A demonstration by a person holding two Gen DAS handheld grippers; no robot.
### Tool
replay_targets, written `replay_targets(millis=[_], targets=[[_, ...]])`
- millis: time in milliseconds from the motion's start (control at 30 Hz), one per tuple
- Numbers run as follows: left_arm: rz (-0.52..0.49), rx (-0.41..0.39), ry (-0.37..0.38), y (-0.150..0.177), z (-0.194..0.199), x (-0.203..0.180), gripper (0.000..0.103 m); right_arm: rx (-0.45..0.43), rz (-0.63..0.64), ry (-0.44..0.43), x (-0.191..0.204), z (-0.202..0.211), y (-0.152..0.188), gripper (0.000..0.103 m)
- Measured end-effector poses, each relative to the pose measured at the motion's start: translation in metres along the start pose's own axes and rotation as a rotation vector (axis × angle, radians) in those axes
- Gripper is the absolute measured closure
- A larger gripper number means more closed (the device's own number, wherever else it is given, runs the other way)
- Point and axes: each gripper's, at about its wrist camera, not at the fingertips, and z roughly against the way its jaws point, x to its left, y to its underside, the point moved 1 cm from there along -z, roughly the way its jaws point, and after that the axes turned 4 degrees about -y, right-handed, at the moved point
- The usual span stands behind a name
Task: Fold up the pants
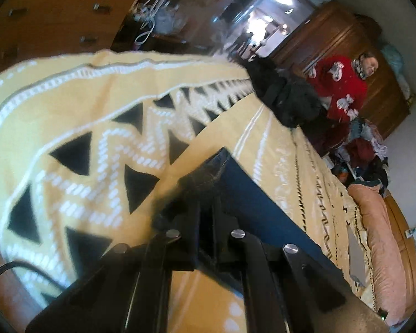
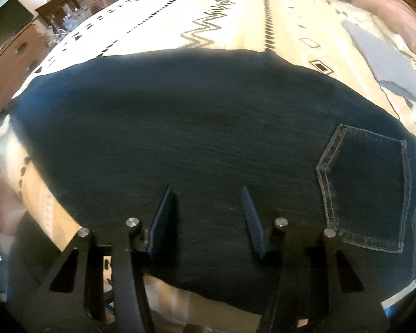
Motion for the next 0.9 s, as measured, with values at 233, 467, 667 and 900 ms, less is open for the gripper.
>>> replay_targets(millis=[233,467,667,900], targets=[[0.071,0.013,-0.062,0.010,0.008,0.039,0.096,0.015,0.007,-0.014,0.002,-0.004,0.003,0.050],[0.119,0.168,0.126,0.027,-0.010,0.015,0.067,0.015,0.026,-0.012,0.009,-0.006,-0.004,0.044],[0.215,0.120,0.102,0.033,-0.026,0.018,0.064,0.005,0.002,-0.018,0.009,-0.004,-0.007,0.042],[0.215,0.021,0.090,0.026,-0.043,0.011,0.064,0.017,0.021,-0.033,0.020,-0.010,-0.008,0.042]])
